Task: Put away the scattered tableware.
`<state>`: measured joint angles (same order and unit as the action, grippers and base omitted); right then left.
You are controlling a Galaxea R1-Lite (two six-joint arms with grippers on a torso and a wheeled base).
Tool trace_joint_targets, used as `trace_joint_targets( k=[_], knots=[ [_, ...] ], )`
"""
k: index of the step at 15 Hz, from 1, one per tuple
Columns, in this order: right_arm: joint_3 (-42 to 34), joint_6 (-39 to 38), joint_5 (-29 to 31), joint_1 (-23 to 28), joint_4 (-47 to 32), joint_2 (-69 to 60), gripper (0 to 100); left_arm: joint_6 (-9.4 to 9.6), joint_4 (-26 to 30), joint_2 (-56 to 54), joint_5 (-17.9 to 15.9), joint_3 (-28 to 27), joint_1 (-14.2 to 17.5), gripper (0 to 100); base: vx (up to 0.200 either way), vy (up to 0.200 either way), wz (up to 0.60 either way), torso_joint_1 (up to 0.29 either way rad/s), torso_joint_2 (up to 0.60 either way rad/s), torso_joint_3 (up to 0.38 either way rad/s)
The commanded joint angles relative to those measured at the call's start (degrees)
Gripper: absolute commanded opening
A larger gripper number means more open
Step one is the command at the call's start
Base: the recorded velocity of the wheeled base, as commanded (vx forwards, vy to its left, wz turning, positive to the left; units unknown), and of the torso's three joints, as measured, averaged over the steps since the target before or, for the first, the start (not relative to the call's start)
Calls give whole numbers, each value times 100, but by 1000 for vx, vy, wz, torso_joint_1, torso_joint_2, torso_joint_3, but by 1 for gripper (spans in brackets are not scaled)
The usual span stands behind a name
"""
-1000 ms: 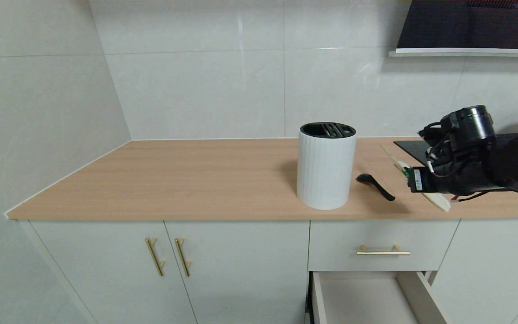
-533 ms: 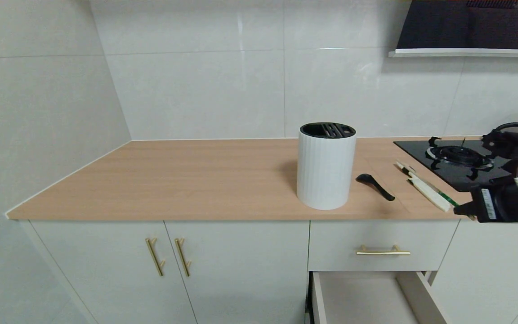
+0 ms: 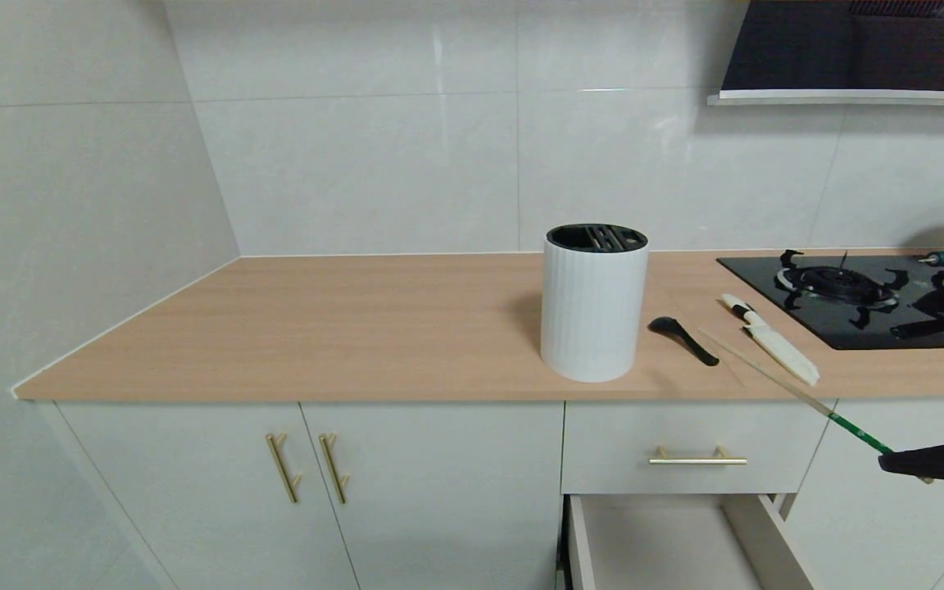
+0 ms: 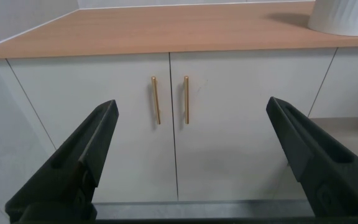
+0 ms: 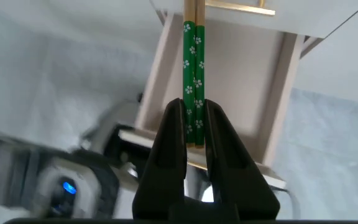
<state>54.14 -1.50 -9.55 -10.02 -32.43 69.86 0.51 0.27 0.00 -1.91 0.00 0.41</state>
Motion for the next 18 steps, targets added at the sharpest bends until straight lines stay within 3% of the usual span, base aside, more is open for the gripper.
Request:
trace_joint_targets(
  k=[1,7,18],
  knots=[
    [-149,36,14,-9,26,-61,0,2,0,0,-2,0,2,100,0,0,0,0,0,0],
    [-545,493,32,-17,237,-69,0,2,0,0,-2,0,2,100,0,0,0,-11,22,15],
    [-1090,897,14,-114,782,10,0,2,0,0,-2,0,2,100,0,0,0,-182,452,263]
  ],
)
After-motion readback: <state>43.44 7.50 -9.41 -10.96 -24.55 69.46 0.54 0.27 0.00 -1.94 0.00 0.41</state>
